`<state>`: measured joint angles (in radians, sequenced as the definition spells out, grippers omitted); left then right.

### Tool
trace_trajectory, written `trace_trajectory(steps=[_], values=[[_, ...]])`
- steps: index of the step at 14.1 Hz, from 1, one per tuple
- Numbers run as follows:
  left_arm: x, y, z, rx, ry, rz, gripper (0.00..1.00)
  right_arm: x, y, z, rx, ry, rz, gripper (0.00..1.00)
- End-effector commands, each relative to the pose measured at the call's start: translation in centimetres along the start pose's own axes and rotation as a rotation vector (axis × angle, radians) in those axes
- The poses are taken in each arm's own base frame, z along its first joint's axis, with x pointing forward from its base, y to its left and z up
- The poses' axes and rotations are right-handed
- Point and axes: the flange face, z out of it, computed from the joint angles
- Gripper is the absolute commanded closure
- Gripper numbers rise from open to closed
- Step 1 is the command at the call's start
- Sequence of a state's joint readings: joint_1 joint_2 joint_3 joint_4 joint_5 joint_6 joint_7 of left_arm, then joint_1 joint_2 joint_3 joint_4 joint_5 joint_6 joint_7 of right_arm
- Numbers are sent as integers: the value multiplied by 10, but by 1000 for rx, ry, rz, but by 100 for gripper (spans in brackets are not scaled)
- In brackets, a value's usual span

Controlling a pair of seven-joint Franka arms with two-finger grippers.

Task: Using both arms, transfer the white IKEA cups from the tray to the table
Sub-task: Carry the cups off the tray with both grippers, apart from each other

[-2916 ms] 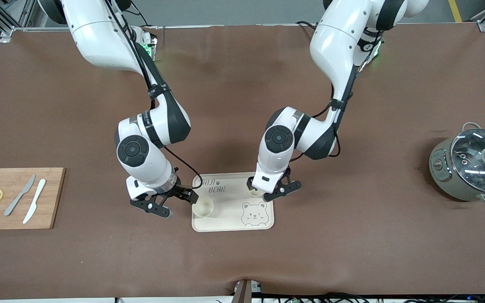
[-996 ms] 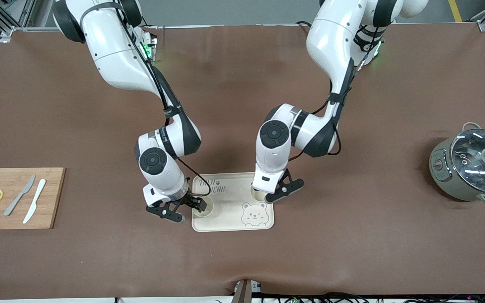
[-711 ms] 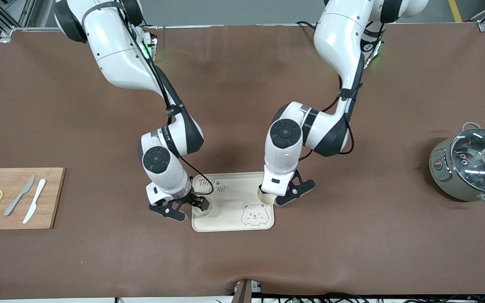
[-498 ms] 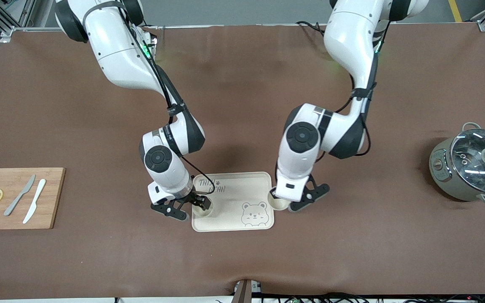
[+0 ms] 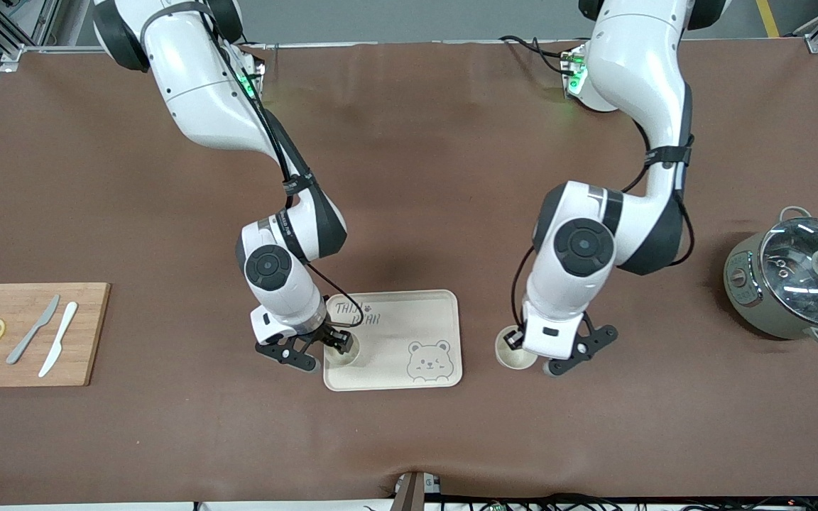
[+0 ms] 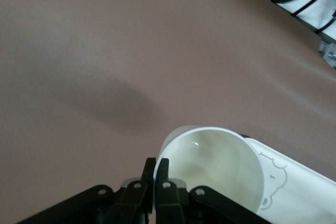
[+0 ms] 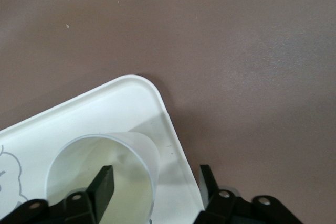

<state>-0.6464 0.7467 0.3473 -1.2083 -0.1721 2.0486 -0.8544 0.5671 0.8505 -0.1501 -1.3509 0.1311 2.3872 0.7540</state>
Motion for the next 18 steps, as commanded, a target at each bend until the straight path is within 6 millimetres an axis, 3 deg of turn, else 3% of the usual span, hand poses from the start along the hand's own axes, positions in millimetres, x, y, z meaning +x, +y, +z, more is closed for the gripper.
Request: trace_trajectory(steps=[1, 4, 8, 14, 18], values=[[25, -27, -2, 18, -9, 16, 100, 0, -8, 1, 15, 5, 28, 46], [51, -52, 5, 28, -15, 35, 100, -4, -11, 2, 22, 1, 30, 63], [83, -89, 21, 54, -31, 58, 100, -2, -13, 0, 31, 11, 41, 99], [125, -147, 40, 80, -58, 115, 100, -1, -14, -3, 37, 17, 30, 100], [149, -183, 61, 95, -77, 145, 100, 9, -13, -34, 11, -21, 35, 100]])
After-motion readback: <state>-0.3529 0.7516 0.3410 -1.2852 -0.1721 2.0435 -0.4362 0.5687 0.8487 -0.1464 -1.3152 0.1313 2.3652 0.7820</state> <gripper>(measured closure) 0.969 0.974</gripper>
